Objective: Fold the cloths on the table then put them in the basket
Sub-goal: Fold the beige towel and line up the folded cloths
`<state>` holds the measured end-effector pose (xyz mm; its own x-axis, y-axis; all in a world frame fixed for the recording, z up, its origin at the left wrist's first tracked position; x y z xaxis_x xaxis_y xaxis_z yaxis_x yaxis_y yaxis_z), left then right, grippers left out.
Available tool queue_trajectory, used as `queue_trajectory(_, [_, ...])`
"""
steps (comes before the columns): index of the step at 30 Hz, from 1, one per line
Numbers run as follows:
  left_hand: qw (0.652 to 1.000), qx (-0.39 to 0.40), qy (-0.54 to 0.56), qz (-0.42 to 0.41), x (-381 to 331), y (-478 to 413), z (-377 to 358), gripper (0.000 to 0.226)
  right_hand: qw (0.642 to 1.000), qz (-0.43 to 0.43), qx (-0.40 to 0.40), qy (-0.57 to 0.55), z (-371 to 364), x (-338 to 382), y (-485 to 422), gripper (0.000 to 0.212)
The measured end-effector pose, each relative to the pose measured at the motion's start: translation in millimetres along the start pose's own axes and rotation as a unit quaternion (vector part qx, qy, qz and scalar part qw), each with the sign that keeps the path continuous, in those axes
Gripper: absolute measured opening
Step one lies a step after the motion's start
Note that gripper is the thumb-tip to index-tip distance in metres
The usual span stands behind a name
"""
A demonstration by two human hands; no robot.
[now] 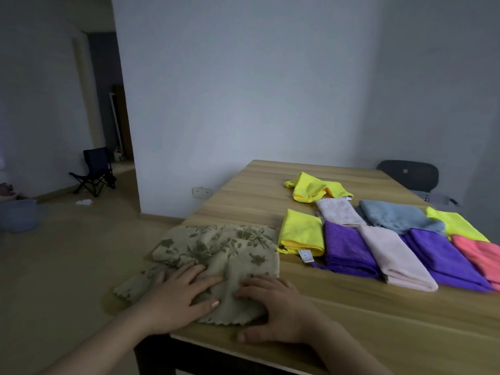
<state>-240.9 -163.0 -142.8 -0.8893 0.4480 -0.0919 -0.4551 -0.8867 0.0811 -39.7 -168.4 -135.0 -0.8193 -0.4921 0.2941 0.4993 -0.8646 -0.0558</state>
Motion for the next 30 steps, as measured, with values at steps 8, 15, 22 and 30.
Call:
queue_trajectory(8, [0.995,0.035,0.054,-0.075,13,8,11,0.095,0.978,-0.132,-0.088,-0.134,13,-9,3,0.022])
queue_trajectory(15, [0.984,-0.14,0.095,-0.057,27,5,40,0.03,0.952,-0.225,-0.145,-0.151,18,-9,-1,0.016])
queue_trajectory(22, [0.971,-0.215,0.105,-0.023,35,12,39,0.02,0.955,-0.225,-0.188,-0.033,23,5,-8,0.011])
queue_trajectory(30, [0.995,-0.064,0.082,0.0,35,16,52,0.018,0.93,-0.26,-0.219,-0.141,35,-14,-3,0.004])
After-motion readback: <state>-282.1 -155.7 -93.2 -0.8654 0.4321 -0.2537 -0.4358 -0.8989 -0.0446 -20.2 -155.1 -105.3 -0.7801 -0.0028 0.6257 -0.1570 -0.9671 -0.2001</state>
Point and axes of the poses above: each hand's wrist, its own y-axis away from the middle knuckle, its own z-axis out of the back of the hand, x = y × z, the point moved 4 cm from there along -y, towards the middle knuckle, and after that the axes turned 9 degrees about -z, right-handed, at the moved point
